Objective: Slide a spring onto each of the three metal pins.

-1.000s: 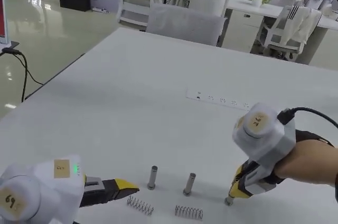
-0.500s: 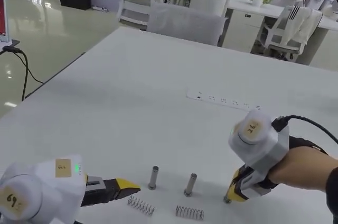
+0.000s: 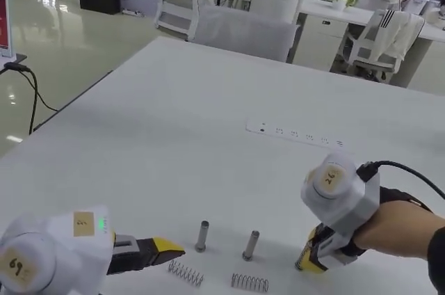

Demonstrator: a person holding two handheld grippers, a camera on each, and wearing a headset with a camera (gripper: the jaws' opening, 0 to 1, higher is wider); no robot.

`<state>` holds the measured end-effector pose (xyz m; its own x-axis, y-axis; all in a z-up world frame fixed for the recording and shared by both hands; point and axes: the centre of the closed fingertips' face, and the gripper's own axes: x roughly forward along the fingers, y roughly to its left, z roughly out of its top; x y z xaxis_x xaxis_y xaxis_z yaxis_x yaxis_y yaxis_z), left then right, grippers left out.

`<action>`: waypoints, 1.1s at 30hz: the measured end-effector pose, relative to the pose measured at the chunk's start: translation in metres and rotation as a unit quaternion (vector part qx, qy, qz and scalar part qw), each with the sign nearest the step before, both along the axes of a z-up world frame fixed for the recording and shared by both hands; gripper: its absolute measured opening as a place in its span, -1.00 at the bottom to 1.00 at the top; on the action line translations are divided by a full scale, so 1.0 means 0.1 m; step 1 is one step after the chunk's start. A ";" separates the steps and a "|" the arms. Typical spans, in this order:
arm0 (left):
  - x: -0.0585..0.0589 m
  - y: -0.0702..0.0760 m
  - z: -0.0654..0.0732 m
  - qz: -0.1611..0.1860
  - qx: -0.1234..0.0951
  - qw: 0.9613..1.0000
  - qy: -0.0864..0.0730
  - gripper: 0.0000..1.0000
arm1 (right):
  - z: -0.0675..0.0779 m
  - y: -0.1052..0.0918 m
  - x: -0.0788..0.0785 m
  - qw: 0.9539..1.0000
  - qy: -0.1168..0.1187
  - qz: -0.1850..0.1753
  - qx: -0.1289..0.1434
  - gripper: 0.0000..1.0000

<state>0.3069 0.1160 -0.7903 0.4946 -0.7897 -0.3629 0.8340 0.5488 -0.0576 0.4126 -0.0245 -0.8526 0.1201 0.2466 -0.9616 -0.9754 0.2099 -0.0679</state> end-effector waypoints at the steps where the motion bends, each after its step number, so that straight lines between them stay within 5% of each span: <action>1: 0.00 0.00 0.00 -0.001 0.001 1.000 0.000 -0.04 | 0.00 -0.01 0.00 1.000 0.000 -0.001 0.000 -0.74; 17: 0.00 -0.02 0.00 -0.003 0.001 1.000 0.000 -0.03 | 0.06 -0.12 -0.06 1.000 -0.005 -0.018 0.010 -0.61; 33: 0.00 -0.05 -0.04 -0.010 0.001 1.000 0.003 -0.04 | 0.13 -0.05 -0.36 0.999 0.005 -0.021 0.031 -0.59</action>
<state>0.3073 0.1106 -0.7940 0.4760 -0.7990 -0.3675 0.8448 0.5316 -0.0614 0.3765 -0.0299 -0.8394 0.1224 0.3010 -0.9458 -0.9662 0.2540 -0.0442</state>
